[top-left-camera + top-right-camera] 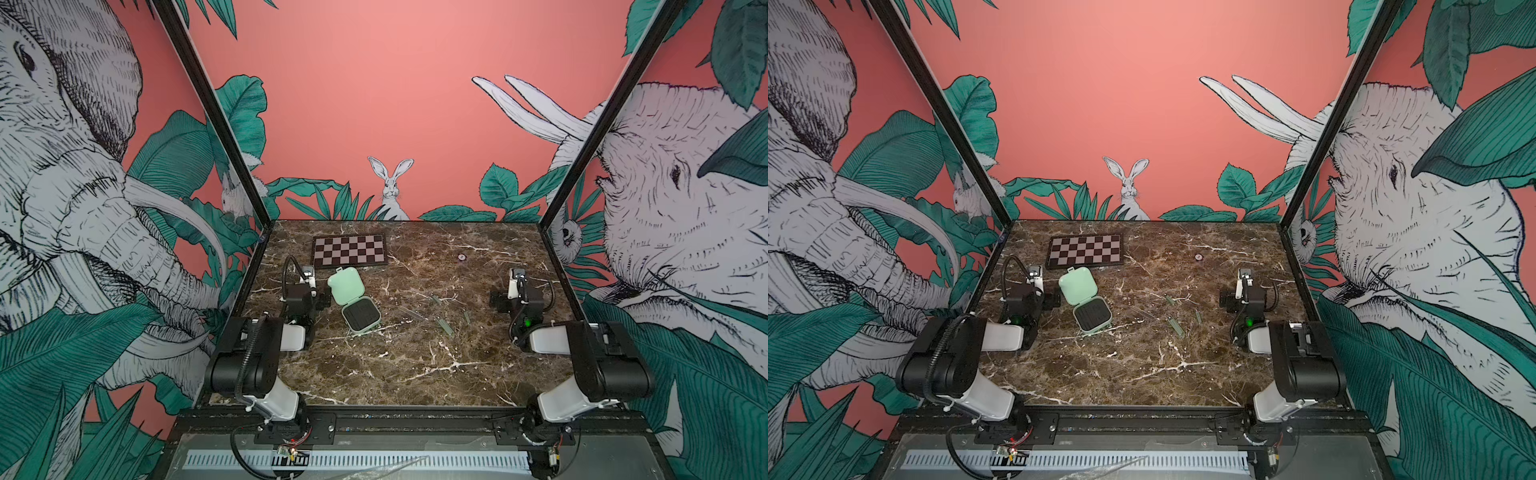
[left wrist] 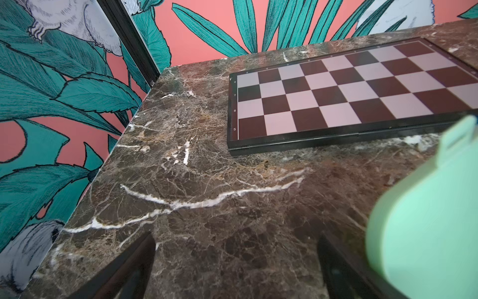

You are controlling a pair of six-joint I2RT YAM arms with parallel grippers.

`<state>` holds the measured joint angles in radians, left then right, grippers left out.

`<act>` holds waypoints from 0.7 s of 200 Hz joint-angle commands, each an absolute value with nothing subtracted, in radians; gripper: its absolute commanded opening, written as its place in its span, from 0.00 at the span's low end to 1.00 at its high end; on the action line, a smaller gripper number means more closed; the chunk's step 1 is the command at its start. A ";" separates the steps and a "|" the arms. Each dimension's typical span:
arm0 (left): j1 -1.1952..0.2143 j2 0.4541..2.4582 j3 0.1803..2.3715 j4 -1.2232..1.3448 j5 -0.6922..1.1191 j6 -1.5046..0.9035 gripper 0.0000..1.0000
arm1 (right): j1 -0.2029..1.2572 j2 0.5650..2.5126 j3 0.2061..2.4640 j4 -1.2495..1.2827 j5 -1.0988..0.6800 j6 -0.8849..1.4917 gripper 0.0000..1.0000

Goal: Organize nail clipper sets
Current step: Pick up the nail clipper from the center of the board.

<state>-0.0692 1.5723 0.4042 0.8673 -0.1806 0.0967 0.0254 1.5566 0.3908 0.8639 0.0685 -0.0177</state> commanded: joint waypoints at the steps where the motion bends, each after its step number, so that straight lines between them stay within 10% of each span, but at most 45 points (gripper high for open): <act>1: -0.068 1.552 0.400 0.891 -0.189 0.090 0.99 | 0.026 1.546 0.394 0.904 0.061 -0.015 0.99; 140: -0.068 1.552 0.399 0.893 -0.189 0.089 0.99 | 0.026 1.546 0.393 0.902 0.074 -0.008 0.99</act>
